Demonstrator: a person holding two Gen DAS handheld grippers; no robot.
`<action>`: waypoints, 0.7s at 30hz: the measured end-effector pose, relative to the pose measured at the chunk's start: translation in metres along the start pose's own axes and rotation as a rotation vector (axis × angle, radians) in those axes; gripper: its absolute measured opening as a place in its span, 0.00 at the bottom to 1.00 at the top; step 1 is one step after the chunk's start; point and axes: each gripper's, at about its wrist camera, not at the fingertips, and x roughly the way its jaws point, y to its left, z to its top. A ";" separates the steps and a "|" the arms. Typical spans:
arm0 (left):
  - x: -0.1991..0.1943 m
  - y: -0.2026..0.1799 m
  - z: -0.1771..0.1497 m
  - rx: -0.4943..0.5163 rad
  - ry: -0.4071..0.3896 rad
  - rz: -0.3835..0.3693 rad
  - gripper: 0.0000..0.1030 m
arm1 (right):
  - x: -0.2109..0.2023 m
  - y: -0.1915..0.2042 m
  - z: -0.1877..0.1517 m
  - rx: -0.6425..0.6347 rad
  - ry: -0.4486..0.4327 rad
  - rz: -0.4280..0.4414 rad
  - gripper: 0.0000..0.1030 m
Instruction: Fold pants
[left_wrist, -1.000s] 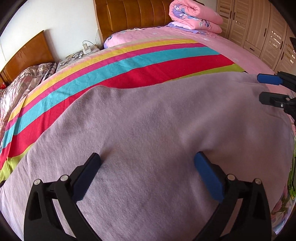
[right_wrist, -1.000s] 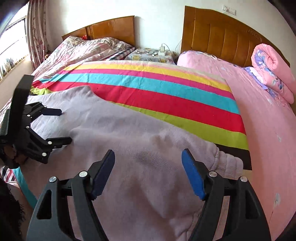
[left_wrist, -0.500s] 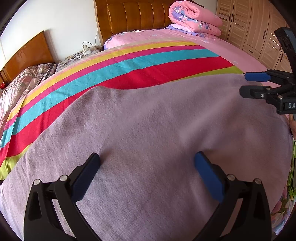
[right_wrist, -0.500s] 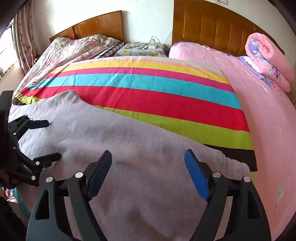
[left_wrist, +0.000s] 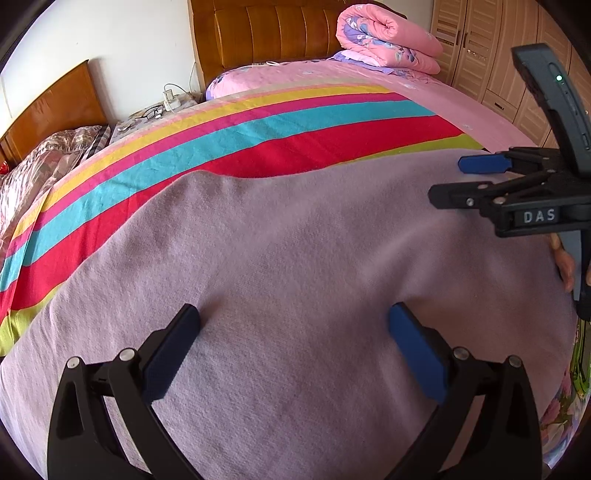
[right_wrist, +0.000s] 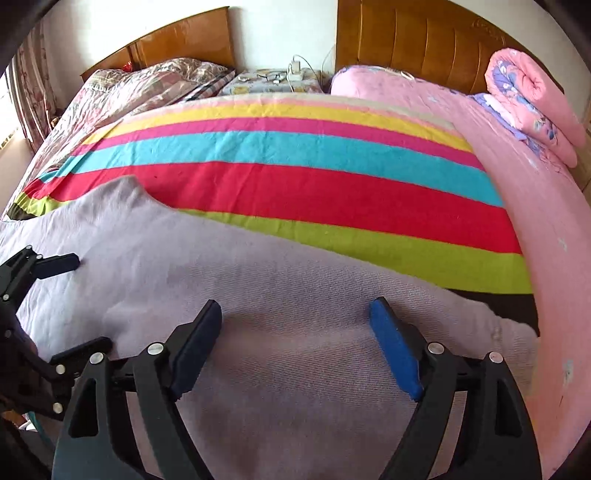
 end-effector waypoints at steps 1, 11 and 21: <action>-0.002 0.001 0.000 -0.007 -0.003 -0.004 0.99 | 0.003 -0.002 0.000 0.009 -0.013 0.000 0.79; -0.088 0.090 -0.035 -0.184 -0.120 0.127 0.99 | -0.025 0.085 0.031 -0.059 -0.139 0.096 0.79; -0.114 0.220 -0.113 -0.515 -0.019 0.299 0.99 | 0.024 0.227 0.060 -0.276 -0.039 0.282 0.79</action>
